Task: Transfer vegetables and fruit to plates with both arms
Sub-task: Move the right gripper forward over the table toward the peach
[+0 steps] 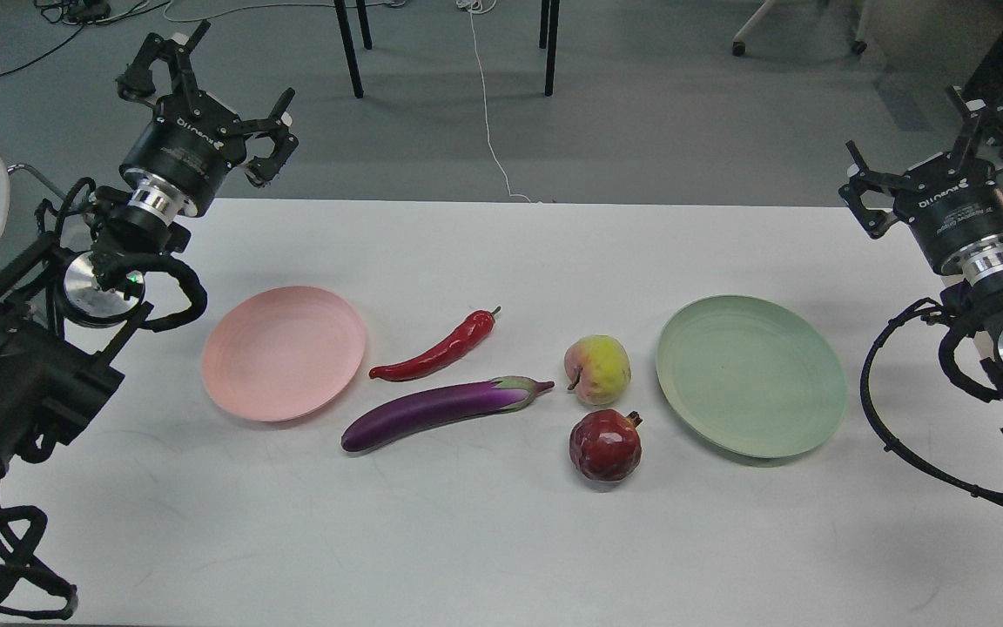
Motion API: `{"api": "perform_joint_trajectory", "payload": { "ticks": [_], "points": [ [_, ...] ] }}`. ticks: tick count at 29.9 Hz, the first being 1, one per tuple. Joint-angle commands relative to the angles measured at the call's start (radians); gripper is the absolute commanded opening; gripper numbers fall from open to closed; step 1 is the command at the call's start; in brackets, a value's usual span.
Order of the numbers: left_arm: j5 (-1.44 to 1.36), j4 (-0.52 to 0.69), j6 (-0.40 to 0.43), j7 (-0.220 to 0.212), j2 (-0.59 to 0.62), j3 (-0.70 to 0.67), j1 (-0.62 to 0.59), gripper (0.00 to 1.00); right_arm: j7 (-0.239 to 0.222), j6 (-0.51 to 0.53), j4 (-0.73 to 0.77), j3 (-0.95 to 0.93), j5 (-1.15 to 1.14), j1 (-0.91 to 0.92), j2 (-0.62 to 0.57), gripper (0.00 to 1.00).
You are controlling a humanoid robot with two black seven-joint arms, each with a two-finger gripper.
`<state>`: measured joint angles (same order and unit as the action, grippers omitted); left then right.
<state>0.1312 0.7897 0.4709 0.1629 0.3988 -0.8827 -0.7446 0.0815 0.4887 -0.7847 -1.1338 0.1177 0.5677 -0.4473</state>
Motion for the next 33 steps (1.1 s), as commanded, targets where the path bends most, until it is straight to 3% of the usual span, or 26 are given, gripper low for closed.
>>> {"api": "perform_joint_trajectory", "payload": {
  "ticks": [1,7,12,17,18,24,33],
  "points": [
    [-0.005,-0.006,0.018,0.001,0.003,0.014,0.004,0.98,0.012,0.000,-0.005,0.002,-0.001,0.007,0.012,0.98],
    [-0.025,-0.009,0.018,0.003,0.017,0.005,0.004,0.98,0.006,0.000,-0.025,0.063,-0.023,0.049,-0.019,0.98],
    [-0.027,-0.012,0.018,0.000,0.026,0.001,0.001,0.98,0.006,0.000,-0.016,0.307,-0.121,0.288,-0.131,0.98],
    [-0.027,-0.012,0.018,0.000,0.026,0.001,0.001,0.98,0.006,0.000,-0.016,0.307,-0.121,0.288,-0.131,0.98],
    [-0.027,-0.021,0.018,-0.003,0.029,0.004,-0.005,0.98,0.006,0.000,-0.031,0.700,-0.250,0.584,-0.137,0.98],
    [-0.027,-0.021,0.018,0.000,0.031,0.004,-0.010,0.98,0.001,0.000,-0.091,0.980,-0.435,0.797,-0.101,0.98],
    [-0.028,-0.009,0.012,0.000,0.052,0.014,-0.010,0.98,0.003,0.000,-0.137,1.245,-0.548,0.943,0.048,0.98]
  ]
}}
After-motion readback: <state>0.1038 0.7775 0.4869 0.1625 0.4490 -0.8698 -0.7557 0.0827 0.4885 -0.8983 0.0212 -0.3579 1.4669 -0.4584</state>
